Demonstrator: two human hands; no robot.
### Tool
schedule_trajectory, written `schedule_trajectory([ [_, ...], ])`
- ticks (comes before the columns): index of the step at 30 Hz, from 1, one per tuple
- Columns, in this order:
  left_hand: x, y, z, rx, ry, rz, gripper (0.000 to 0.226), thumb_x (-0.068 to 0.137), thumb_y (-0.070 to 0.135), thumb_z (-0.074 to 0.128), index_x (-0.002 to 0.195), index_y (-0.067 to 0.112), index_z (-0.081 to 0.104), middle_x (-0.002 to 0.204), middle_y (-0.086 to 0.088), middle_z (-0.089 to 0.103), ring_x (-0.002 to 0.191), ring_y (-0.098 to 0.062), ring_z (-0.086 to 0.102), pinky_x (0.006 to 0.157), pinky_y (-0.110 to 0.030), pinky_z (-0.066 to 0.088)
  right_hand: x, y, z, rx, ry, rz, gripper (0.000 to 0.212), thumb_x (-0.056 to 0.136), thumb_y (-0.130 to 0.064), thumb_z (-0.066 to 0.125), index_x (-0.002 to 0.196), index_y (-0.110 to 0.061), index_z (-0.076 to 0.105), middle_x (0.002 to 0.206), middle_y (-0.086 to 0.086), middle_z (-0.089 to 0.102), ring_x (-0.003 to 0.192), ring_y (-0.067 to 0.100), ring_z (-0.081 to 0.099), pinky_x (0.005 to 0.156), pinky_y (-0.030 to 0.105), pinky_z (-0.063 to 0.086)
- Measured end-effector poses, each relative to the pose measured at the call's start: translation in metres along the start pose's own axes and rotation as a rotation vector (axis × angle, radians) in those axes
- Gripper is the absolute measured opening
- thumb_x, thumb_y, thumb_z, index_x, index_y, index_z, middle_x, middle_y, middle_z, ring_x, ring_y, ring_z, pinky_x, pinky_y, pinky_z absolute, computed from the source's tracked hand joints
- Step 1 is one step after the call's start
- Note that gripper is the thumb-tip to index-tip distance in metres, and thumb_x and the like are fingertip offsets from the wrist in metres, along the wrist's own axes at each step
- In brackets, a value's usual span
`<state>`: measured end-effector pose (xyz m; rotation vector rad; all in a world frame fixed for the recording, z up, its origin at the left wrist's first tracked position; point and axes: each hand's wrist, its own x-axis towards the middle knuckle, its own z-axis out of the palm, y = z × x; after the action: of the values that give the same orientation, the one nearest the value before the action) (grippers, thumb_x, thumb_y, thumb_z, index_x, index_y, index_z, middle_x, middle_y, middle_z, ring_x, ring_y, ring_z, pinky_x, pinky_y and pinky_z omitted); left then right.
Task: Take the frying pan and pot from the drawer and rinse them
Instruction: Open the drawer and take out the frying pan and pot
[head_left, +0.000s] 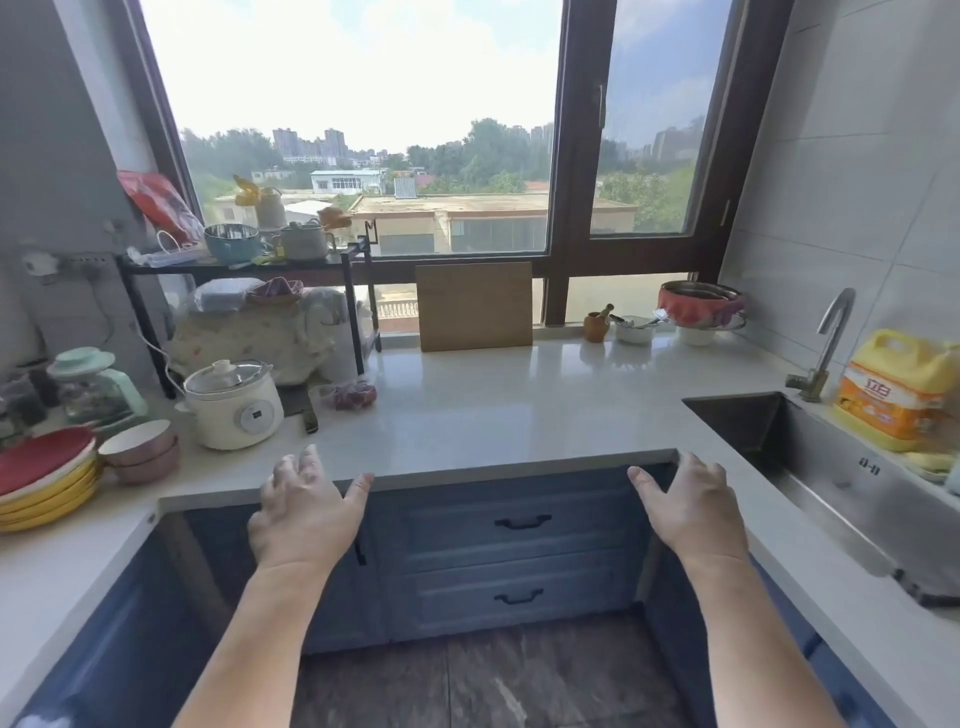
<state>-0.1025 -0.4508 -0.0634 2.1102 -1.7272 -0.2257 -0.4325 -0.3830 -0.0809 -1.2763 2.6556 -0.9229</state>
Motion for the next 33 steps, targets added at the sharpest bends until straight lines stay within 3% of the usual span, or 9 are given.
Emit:
schedule_trajectory([
  [8, 0.092, 0.053, 0.061, 0.029, 0.001, -0.067, 0.08, 0.094, 0.059, 0.044, 0.155, 0.013, 0.019, 0.159, -0.011, 0.022, 0.145, -0.029, 0.024, 0.111, -0.046, 0.032, 0.125, -0.005, 0.073, -0.006, -0.095, -0.007, 0.056, 0.091, -0.049, 0.057, 0.116, 0.001, 0.052, 0.12, 0.022, 0.052, 0.109, 0.042, 0.053, 0.084, 0.042, 0.047],
  [14, 0.161, 0.104, 0.117, 0.042, -0.02, -0.137, 0.08, 0.095, 0.058, 0.044, 0.155, 0.013, 0.018, 0.159, -0.011, 0.024, 0.144, -0.03, 0.026, 0.11, -0.046, 0.034, 0.227, -0.002, 0.129, -0.041, -0.183, -0.016, 0.064, 0.092, -0.05, 0.054, 0.13, 0.001, 0.046, 0.126, 0.022, 0.05, 0.113, 0.041, 0.051, 0.088, 0.04, 0.045],
  [17, 0.184, 0.12, 0.151, 0.049, -0.037, -0.173, 0.078, 0.095, 0.056, 0.047, 0.153, 0.011, 0.021, 0.157, -0.012, 0.027, 0.141, -0.031, 0.03, 0.108, -0.047, 0.035, 0.261, 0.005, 0.168, -0.056, -0.244, -0.028, 0.059, 0.093, -0.049, 0.054, 0.125, 0.0, 0.049, 0.124, 0.021, 0.05, 0.11, 0.04, 0.052, 0.086, 0.041, 0.045],
  [20, 0.2, 0.127, 0.186, 0.059, -0.054, -0.201, 0.074, 0.095, 0.054, 0.047, 0.15, 0.01, 0.026, 0.153, -0.012, 0.032, 0.138, -0.031, 0.034, 0.104, -0.048, 0.037, 0.278, 0.016, 0.212, -0.061, -0.326, -0.031, 0.052, 0.093, -0.05, 0.052, 0.117, -0.004, 0.051, 0.119, 0.018, 0.051, 0.106, 0.037, 0.052, 0.083, 0.041, 0.048],
  [23, 0.212, 0.123, 0.22, 0.071, -0.079, -0.233, 0.07, 0.095, 0.054, 0.047, 0.147, 0.009, 0.031, 0.148, -0.012, 0.038, 0.135, -0.031, 0.036, 0.1, -0.048, 0.039, 0.282, 0.026, 0.255, -0.083, -0.406, -0.032, 0.057, 0.093, -0.052, 0.049, 0.125, -0.004, 0.049, 0.125, 0.016, 0.05, 0.112, 0.034, 0.05, 0.085, 0.04, 0.048],
  [33, 0.237, 0.092, 0.318, 0.106, -0.134, -0.28, 0.074, 0.095, 0.056, 0.043, 0.151, 0.01, 0.026, 0.156, -0.01, 0.031, 0.141, -0.029, 0.032, 0.104, -0.049, 0.039, 0.273, 0.048, 0.372, -0.205, -0.575, -0.002, 0.056, 0.096, -0.05, 0.048, 0.131, -0.007, 0.046, 0.129, 0.012, 0.049, 0.117, 0.029, 0.05, 0.087, 0.039, 0.046],
])
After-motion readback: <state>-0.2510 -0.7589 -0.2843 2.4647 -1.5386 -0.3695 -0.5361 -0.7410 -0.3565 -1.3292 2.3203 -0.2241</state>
